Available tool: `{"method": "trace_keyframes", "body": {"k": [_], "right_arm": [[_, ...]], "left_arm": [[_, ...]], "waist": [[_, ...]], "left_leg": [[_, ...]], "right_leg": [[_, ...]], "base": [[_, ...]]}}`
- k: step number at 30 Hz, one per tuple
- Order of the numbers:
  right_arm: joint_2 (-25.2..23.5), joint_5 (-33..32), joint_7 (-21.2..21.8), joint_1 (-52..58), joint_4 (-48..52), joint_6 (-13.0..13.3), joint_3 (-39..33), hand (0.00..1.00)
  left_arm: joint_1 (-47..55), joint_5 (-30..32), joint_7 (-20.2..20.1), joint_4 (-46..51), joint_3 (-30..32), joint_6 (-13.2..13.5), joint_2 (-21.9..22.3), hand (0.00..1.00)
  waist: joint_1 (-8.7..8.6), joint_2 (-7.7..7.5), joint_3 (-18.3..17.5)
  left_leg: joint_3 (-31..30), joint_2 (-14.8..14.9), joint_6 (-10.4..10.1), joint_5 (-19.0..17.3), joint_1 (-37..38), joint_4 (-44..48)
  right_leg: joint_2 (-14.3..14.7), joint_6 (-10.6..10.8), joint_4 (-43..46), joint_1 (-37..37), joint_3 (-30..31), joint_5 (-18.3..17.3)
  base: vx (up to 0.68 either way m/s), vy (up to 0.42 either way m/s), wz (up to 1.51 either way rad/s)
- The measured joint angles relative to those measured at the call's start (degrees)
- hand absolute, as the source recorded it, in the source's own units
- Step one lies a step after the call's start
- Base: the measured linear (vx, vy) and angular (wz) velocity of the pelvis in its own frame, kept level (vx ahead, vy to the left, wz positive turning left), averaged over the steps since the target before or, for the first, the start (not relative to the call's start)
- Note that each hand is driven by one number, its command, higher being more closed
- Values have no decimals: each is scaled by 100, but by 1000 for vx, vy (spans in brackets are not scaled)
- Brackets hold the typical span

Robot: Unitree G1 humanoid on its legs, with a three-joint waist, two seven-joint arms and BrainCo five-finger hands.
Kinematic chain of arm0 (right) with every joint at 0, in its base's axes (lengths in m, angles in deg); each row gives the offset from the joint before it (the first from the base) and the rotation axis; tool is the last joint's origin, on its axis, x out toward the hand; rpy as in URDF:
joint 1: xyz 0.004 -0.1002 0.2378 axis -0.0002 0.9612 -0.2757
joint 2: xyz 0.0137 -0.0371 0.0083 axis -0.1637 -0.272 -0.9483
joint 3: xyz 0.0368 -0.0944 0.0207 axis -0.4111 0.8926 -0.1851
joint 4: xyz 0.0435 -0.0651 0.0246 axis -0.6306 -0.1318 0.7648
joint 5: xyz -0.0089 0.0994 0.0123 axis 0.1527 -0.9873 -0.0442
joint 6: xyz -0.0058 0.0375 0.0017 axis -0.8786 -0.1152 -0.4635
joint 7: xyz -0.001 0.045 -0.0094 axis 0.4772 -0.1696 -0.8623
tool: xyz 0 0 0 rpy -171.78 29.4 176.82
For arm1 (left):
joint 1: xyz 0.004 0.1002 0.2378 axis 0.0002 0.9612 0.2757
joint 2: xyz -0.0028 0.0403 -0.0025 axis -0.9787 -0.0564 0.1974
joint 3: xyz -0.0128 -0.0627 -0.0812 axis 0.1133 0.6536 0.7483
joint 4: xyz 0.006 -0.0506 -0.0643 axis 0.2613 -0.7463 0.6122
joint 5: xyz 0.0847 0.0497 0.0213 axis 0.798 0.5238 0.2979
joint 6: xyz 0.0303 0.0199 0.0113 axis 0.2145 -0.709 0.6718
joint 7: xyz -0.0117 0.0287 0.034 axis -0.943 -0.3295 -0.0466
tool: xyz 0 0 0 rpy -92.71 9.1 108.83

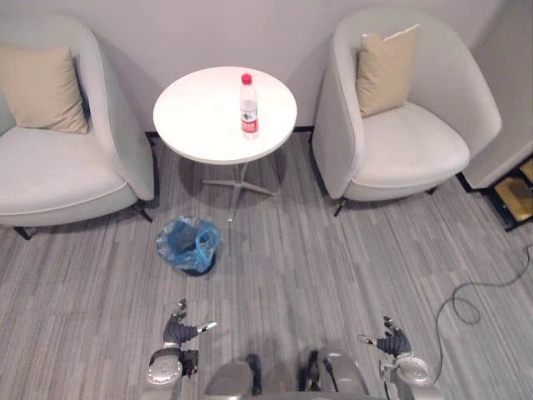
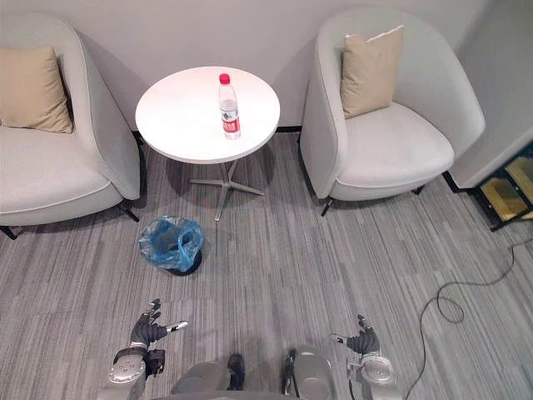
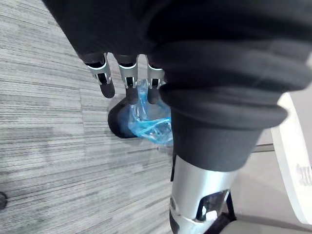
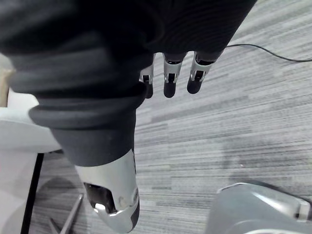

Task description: Gather rubbish on tea table into small bin, then transfer packed bag to large trash can.

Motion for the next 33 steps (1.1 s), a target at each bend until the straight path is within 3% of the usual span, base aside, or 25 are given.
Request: {"method": "trace_keyframes", "body": {"k": [1,3,4,5,6,8,10,11,12,13,15,17,18,20,22,25,27,28,30,33], "right_arm": [[-32,1,7,-85,19,1,0,0],[-78,-4,8,-89,195,4,6,0],[-94,-10,0,-51,369,9,42,0],[-153,-30,-16,-67,465,28,50,0],[-185,-37,-21,-129,466,40,53,0],[-215,-91,-49,-316,471,73,23,0],[-182,-121,-71,-442,442,78,-32,0],[-163,-121,-85,-463,428,78,-85,0],[-80,-117,-146,-457,415,71,-101,0],[-89,-112,-159,-456,359,55,-95,0],[-113,-46,-158,-402,339,31,-54,0],[-119,-4,-154,-453,339,28,-40,0],[-147,11,-151,-533,361,26,18,0],[-148,82,-151,-512,508,34,76,0],[-140,172,-158,-452,728,40,90,0],[-80,174,-165,-468,1177,72,220,0],[-90,175,-172,-424,1519,89,303,0],[-41,177,-160,-385,1657,149,313,0],[19,174,-127,-377,2108,283,583,0],[34,175,35,-171,2649,366,862,0]], "left_arm": [[-18,4,-7,-6,0,5,22,0],[-48,3,-15,-2,8,2,137,0],[-1,2,-30,65,12,3,237,0],[4,0,-38,105,8,2,270,0],[-1,-1,-40,102,6,-5,262,0],[-47,-3,-38,143,-4,-5,259,0],[-133,-3,-38,164,-3,-5,275,0],[-134,-3,-36,171,0,-3,286,0],[-87,-4,-31,172,0,-1,330,0],[-81,-5,-22,160,9,-1,301,0],[-132,-6,-14,223,121,8,238,0],[-83,-6,-13,211,150,0,240,0],[78,-6,-14,216,162,-5,209,0],[146,-71,-10,223,129,-8,127,0],[148,-131,1,229,118,-5,4,0],[89,-216,90,346,119,18,-49,0],[115,-218,105,357,128,25,-108,0],[117,-221,108,316,125,14,-2,0],[230,-221,98,338,119,60,77,0],[225,-222,84,333,116,81,102,0]], "waist": [[40,51,-13],[-21,161,34],[44,285,57],[110,289,65],[166,258,71],[287,87,80],[373,79,105],[379,111,116],[389,266,108],[394,230,137],[381,-1,114],[405,-4,118],[381,-14,122],[379,-35,118],[366,-46,109],[300,-62,100],[275,-169,47],[226,-75,-1],[369,62,-114],[358,70,-126]], "left_leg": [[-16,116,-52,26,-173,476],[182,431,-460,299,-804,2264],[451,876,-552,690,-1375,3693],[763,1213,-378,566,-1760,4559],[900,1264,-309,501,-1943,4700],[1313,1165,-235,314,-2455,4022],[1457,898,-266,344,-2686,2584],[1460,685,-397,657,-2687,1438],[1441,589,-277,1770,-2560,556],[1454,552,123,1922,-2466,559],[1477,176,248,1603,-2366,687],[1539,135,287,1390,-2278,777],[1584,68,316,1175,-1974,704],[1568,-2,364,991,-1603,605],[1493,-17,374,955,-1414,509],[1180,-25,303,1003,-1378,403],[1038,-132,241,1001,-1379,408],[867,-98,124,955,-1357,403],[802,90,-49,1020,-1255,139],[628,175,-174,1100,-1073,-143]], "right_leg": [[49,-108,198,28,-149,-247],[175,-269,280,465,-481,-530],[416,-386,93,962,-602,-711],[577,-478,-125,1384,-633,-824],[594,-493,-251,1567,-648,-838],[499,-473,-575,1965,-660,-824],[366,-424,-654,2121,-664,-853],[274,-265,-674,2254,-665,-963],[319,-95,-667,2444,-641,-1151],[298,-11,-649,2545,-577,-1288],[-104,253,-362,2604,-564,-1494],[-236,394,173,2462,-514,-1612],[-418,518,1218,2147,-372,-1634],[-601,721,2407,1713,-260,-1697],[-581,599,2533,1418,-233,-1984],[-325,469,1438,989,-65,-1982],[-264,205,346,983,89,-1178],[-257,153,310,1053,13,-868],[-43,32,-127,1253,-46,-768],[83,-44,-480,1562,-271,-712]], "base": [[648,-274,57],[583,-286,63],[539,-241,37],[624,-230,21],[489,-160,-4],[402,-104,-5],[413,18,-6],[581,158,-3],[422,137,-5],[505,158,19],[426,130,31],[272,94,-8],[272,97,-19],[279,67,-2],[260,11,34],[275,-85,56],[257,-153,70],[196,-124,42],[246,-191,17],[126,-123,24]]}}
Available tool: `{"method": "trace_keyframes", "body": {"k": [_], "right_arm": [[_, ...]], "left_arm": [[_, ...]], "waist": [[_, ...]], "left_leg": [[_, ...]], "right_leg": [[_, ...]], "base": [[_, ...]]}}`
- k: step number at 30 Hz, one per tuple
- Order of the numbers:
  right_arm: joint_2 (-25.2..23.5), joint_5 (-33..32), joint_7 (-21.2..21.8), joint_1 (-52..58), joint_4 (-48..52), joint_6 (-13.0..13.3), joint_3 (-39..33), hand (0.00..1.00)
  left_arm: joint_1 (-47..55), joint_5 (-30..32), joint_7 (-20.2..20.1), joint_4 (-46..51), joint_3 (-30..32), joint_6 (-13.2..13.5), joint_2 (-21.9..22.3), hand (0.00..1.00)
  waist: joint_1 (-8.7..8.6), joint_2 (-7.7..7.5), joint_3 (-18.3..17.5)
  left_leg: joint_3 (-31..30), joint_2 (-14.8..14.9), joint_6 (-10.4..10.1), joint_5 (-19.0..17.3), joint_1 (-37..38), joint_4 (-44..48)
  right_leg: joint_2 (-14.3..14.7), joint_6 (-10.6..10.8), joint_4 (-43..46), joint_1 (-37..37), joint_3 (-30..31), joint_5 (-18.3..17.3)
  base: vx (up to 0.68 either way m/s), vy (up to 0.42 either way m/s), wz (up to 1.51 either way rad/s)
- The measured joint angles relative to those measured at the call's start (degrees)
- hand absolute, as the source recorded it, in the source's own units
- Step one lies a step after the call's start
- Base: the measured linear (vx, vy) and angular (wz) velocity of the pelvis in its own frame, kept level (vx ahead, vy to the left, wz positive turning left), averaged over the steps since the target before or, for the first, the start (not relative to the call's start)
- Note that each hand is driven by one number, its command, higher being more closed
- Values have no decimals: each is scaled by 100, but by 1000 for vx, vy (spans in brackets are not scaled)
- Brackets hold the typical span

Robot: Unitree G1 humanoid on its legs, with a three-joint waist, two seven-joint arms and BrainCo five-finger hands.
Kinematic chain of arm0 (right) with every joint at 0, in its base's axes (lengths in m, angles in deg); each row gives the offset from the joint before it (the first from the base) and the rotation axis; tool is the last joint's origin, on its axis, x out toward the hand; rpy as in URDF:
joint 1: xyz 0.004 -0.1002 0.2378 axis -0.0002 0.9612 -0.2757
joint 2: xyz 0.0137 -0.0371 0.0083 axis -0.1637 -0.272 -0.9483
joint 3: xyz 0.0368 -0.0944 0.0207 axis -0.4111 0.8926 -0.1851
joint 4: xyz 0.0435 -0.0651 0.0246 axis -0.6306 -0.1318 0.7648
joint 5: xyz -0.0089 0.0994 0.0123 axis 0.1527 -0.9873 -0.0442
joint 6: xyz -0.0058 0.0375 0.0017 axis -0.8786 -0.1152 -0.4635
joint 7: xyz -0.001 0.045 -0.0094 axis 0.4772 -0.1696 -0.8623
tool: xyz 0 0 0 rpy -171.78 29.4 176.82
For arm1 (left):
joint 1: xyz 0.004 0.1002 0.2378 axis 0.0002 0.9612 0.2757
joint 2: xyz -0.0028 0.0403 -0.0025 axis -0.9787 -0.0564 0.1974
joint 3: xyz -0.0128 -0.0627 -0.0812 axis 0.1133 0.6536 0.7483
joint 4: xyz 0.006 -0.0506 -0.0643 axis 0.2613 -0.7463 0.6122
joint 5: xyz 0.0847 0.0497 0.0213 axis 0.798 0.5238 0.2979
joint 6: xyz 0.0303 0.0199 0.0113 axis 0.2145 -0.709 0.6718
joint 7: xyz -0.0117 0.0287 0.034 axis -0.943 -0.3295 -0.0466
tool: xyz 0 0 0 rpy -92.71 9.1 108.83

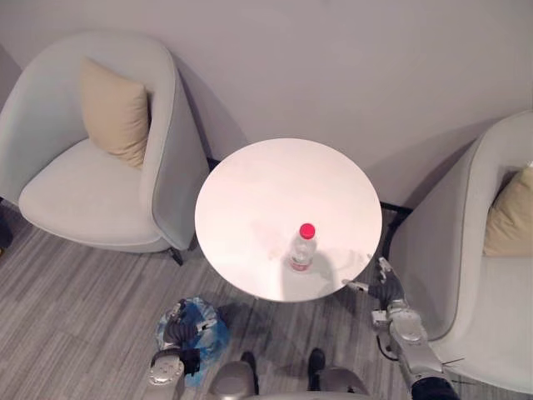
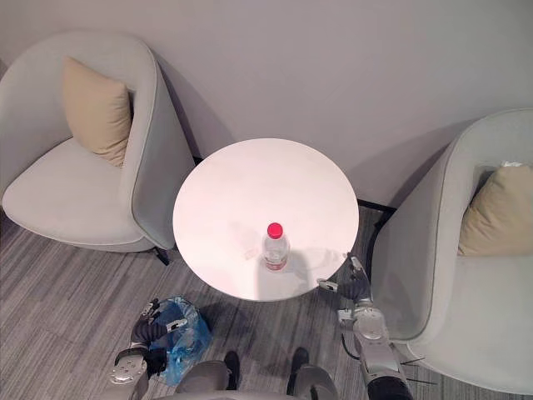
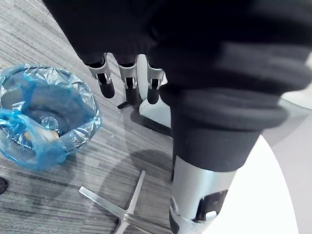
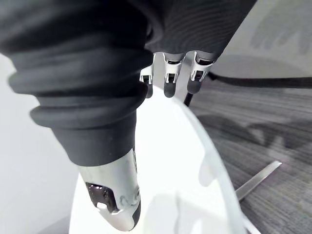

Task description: Gather rubbish on tea table into small bin, then transfer packed bag to large trash can.

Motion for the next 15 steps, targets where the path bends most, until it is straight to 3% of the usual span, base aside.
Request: {"method": "trace_keyframes", "body": {"k": [4,15], "right_arm": [[13,49,204,105,285,193,285,0],[-43,501,193,-119,282,196,799,0]], "left_arm": [[88,-3,-1,-21,-2,43,55,0],[133,-7,-5,-300,-240,66,91,0]], "waist": [[14,-22,-25],[45,1,-44]], "left_leg": [[-104,0,-57,40,107,-139],[-318,-109,-79,432,28,-513]], "right_leg": [[17,4,-191,180,-94,38],[-13,-34,-738,308,-331,451]], "base": [[28,-32,13],[-77,2,13]]}}
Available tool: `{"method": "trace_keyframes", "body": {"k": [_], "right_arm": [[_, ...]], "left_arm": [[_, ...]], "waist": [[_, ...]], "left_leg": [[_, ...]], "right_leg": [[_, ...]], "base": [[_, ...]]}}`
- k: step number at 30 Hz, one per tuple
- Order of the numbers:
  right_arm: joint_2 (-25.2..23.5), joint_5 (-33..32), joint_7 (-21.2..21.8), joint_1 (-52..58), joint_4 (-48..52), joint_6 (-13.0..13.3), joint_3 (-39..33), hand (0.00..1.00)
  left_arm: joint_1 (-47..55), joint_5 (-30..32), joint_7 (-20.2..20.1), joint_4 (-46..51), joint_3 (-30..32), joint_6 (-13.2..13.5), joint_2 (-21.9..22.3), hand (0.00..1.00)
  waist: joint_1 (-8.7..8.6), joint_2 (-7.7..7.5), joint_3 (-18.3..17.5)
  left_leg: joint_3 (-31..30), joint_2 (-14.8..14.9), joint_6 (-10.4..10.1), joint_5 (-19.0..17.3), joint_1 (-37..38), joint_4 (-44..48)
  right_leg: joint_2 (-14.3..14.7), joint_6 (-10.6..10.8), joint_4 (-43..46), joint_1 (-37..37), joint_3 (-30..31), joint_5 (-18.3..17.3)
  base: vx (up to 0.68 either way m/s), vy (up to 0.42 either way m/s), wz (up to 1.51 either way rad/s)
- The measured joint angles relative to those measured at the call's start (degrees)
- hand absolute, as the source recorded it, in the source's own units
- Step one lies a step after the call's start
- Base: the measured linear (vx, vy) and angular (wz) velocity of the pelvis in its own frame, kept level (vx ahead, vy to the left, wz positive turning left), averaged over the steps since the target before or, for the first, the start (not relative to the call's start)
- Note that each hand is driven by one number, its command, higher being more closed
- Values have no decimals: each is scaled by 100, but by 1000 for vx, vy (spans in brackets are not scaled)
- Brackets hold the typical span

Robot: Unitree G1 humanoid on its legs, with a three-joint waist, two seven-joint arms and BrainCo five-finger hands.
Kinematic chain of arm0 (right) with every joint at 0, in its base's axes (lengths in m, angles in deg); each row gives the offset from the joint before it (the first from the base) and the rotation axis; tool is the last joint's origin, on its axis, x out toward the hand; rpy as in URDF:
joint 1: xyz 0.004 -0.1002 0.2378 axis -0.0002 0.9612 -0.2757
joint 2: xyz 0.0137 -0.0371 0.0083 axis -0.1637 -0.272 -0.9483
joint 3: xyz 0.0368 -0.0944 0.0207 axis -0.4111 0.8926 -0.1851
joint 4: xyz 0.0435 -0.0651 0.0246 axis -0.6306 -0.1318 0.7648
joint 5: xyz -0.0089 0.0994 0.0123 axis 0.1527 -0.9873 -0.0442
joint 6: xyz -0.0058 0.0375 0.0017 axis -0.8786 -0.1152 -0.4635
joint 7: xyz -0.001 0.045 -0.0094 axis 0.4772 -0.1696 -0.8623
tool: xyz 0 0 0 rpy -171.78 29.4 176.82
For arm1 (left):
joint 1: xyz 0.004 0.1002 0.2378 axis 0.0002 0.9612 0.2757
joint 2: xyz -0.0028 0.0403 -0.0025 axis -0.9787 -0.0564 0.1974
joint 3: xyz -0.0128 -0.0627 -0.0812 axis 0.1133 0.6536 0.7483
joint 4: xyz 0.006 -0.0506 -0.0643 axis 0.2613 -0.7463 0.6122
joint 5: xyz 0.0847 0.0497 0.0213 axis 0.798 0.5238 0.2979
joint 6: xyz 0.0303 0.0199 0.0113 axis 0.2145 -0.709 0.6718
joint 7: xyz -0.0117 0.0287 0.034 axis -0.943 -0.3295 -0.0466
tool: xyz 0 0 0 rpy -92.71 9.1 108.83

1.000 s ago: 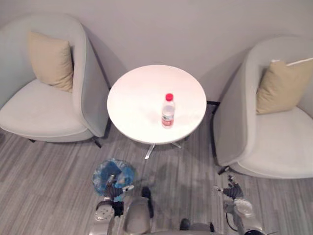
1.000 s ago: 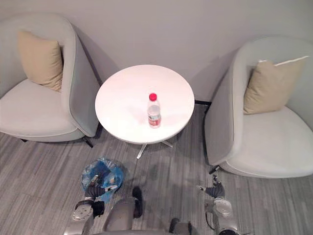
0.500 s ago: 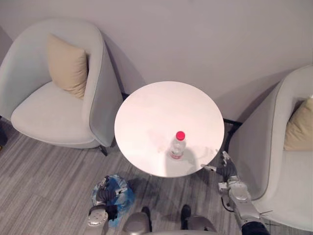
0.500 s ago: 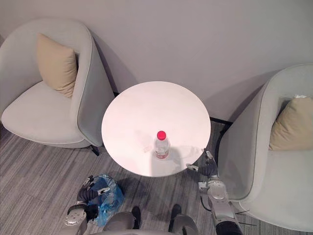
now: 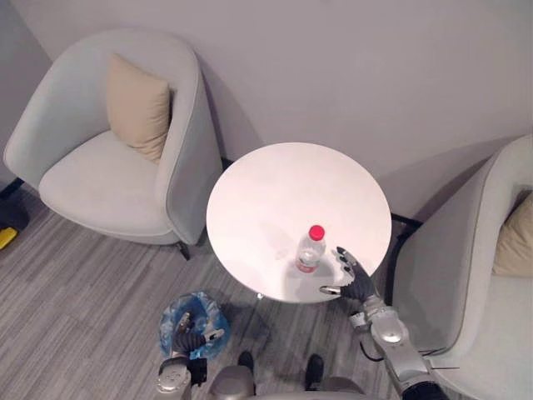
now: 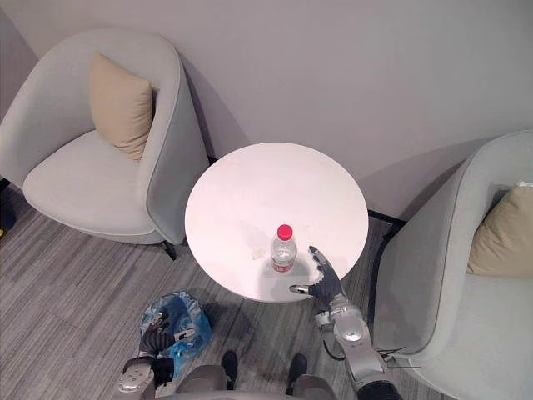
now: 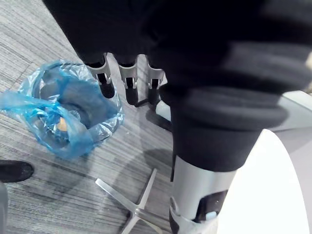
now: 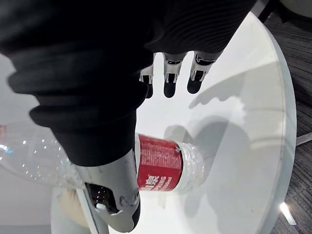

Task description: Gather rubbish on tea table into small bin, then transfer packed bag to large trash can.

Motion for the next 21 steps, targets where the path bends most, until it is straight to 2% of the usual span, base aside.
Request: {"method": "trace_keyframes", "body": {"k": [5,8,12,13,21], "right_arm": [[-52,-4,-266,-476,-44,-1,13,0],[-46,-10,-410,-607,-107,-1,-8,0],[-85,-84,-537,-1067,-685,-16,-9,0],[-93,-123,-578,-1192,-774,-18,-10,100],[-109,-335,-788,-2402,-1505,-51,-8,100]], "left_arm": [[66,-1,-2,-2,-5,17,1,0],[123,-53,-6,-1,-70,44,4,0],[170,-162,-21,-1,-219,64,21,0],[157,-163,-22,4,-223,93,27,0],[122,-259,-59,5,-459,122,135,0]], "waist": [[25,44,-12],[142,80,-23],[192,160,-7],[264,178,4],[474,315,136]], "left_leg": [[-114,-39,-44,132,-225,-94],[-198,-42,-58,144,-360,-96],[-453,-85,-74,326,-529,-239],[-472,-83,-53,384,-573,-282],[-758,-147,-58,454,-787,-290]], "right_leg": [[21,21,-130,-169,-82,114],[37,-4,-230,-186,-168,160],[14,-5,-238,-311,-435,162],[17,-28,-238,-363,-462,178],[28,-33,-285,-430,-741,183]], "base": [[-104,-12,7],[-45,-15,17],[5,-19,31],[38,-13,23],[27,-5,18]]}}
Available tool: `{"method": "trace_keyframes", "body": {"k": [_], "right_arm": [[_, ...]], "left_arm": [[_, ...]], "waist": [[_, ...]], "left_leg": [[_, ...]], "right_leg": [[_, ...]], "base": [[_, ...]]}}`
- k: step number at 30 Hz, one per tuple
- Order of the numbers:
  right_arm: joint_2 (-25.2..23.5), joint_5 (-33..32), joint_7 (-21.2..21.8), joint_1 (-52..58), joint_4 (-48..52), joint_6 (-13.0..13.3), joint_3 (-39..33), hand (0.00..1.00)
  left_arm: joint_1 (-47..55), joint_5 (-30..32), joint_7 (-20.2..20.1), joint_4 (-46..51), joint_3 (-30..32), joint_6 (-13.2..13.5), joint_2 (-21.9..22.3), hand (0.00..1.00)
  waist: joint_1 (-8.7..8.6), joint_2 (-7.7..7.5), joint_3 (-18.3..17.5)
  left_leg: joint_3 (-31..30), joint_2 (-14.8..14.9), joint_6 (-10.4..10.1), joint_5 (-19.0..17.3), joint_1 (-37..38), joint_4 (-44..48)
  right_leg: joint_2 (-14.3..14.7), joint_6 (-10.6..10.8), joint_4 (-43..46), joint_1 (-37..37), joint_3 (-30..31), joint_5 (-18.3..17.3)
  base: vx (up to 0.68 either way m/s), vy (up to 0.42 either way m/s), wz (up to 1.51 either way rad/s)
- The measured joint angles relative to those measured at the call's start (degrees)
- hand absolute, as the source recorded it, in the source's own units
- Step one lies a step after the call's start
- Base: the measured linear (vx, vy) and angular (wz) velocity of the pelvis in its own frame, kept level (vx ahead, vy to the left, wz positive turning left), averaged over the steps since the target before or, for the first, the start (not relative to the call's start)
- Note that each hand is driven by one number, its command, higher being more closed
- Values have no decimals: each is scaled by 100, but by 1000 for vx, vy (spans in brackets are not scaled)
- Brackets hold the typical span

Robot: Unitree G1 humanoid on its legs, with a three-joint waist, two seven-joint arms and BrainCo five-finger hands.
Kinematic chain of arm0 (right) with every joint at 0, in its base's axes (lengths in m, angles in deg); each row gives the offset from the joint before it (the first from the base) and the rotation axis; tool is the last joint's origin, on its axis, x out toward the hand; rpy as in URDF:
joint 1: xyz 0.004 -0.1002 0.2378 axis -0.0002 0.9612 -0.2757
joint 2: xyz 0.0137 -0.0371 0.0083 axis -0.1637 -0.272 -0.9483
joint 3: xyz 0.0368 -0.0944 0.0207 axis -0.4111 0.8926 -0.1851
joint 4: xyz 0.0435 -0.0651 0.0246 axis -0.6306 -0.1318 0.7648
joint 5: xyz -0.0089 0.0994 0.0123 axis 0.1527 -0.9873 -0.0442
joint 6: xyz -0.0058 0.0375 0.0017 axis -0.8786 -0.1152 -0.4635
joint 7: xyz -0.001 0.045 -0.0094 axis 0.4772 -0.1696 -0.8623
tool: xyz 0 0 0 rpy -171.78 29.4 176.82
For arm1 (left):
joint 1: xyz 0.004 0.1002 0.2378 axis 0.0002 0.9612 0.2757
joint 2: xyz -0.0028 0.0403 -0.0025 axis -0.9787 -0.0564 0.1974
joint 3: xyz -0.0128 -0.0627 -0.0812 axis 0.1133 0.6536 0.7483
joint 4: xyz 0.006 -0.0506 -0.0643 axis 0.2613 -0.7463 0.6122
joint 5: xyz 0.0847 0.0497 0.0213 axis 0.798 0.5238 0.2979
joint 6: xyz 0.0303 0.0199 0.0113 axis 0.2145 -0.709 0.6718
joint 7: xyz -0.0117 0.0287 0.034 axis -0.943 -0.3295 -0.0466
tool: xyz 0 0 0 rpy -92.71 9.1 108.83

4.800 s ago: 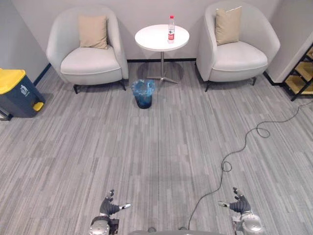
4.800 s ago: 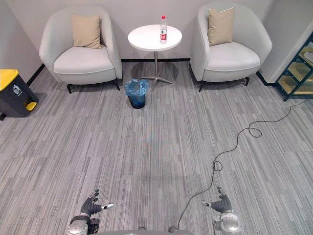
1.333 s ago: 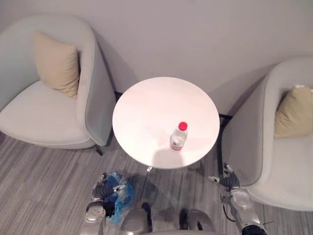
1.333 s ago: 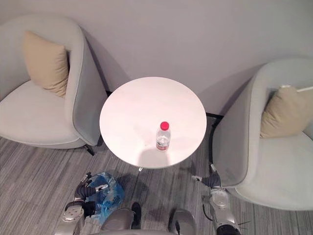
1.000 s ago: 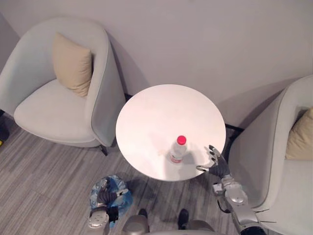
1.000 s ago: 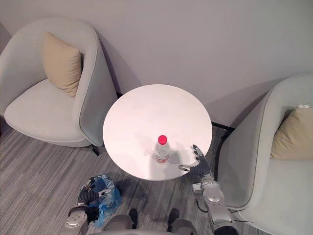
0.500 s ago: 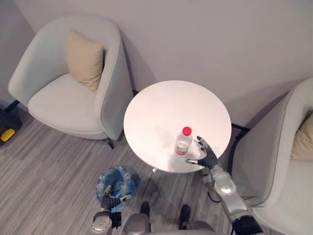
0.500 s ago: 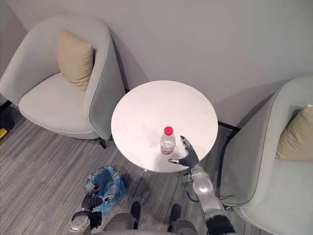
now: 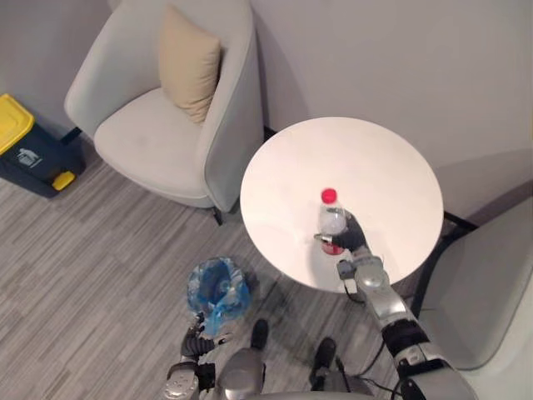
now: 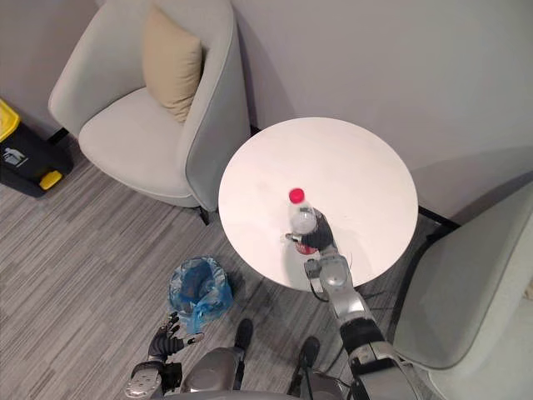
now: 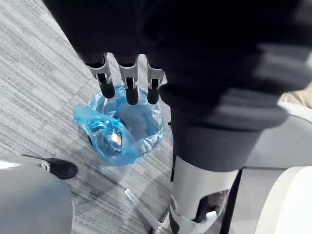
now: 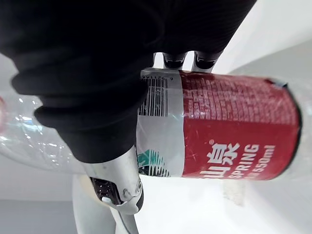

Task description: Gather rubbish on tea table into small bin, then transfer packed bag to large trash can.

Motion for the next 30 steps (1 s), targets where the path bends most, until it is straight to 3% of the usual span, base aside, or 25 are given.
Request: {"method": "trace_keyframes", "body": {"k": [3,9,12,20,22,24,25,26,28,29,30], "right_arm": [[0,-188,-88,-254,-71,0,-2,100],[27,-251,-83,-157,405,-11,-4,100],[129,-247,-75,125,1319,30,-4,100],[-174,-236,60,860,1853,100,224,100],[-175,-223,59,1264,2073,157,259,100],[-164,-223,57,1372,2062,149,306,100],[-184,-217,50,1388,2064,148,373,100],[-201,-186,51,1358,2069,160,391,100],[-201,-163,32,1331,2062,149,334,100],[-201,-162,22,1325,2060,148,257,100],[-236,-136,-6,1321,2059,147,189,100]], "left_arm": [[-38,-142,-32,1,3,2,2,0],[-52,-222,-31,4,10,8,-6,0],[-99,-222,-31,2,-4,3,-5,0],[-179,-213,-29,-99,-47,4,0,0],[-269,-214,-21,-222,-98,6,-3,0],[-259,-220,-22,-226,-134,-3,8,0],[-259,-220,-26,-235,-150,-4,11,0],[-359,-218,-28,-275,-152,-3,42,0],[-454,-212,-24,-373,-185,-4,134,0],[-476,-204,-16,-356,-305,0,162,0],[-550,-161,14,-341,-456,31,145,0]], "waist": [[113,-6,176],[121,-20,265],[83,-20,265],[-54,-31,248],[-91,-15,239],[-94,-8,234],[-111,-75,177],[-182,-142,76],[-227,-5,-15],[-319,136,-115],[-460,145,-160]], "left_leg": [[-41,-16,0,11,-36,-3],[-87,-40,13,19,-58,-27],[-121,-39,15,17,-27,-10],[-220,-72,15,19,136,25],[-421,-96,-1,86,-20,48],[-81,9,331,-115,-87,14],[562,96,778,-410,-89,-68],[1225,145,997,-569,-175,129],[2148,506,1050,-477,-331,865],[2615,691,760,-58,-294,1106],[2695,575,687,-37,-133,875]], "right_leg": [[-4,0,-25,-4,-35,1],[-46,12,-28,-9,-63,-10],[-87,41,90,-9,-68,-80],[-94,40,257,152,-89,-176],[-108,39,325,154,-372,-272],[-127,13,491,131,-633,-346],[-243,8,487,140,-763,-343],[-487,-8,483,108,-1007,-329],[-647,-50,761,100,-1282,-429],[-683,115,1146,126,-1397,-713],[-842,176,1248,292,-1611,-783]], "base": [[-6,10,8],[-3,19,4],[5,20,5],[-38,15,6],[-101,-7,63],[-70,-13,61],[-21,42,83],[21,84,105],[67,141,86],[69,167,104],[49,161,107]]}}
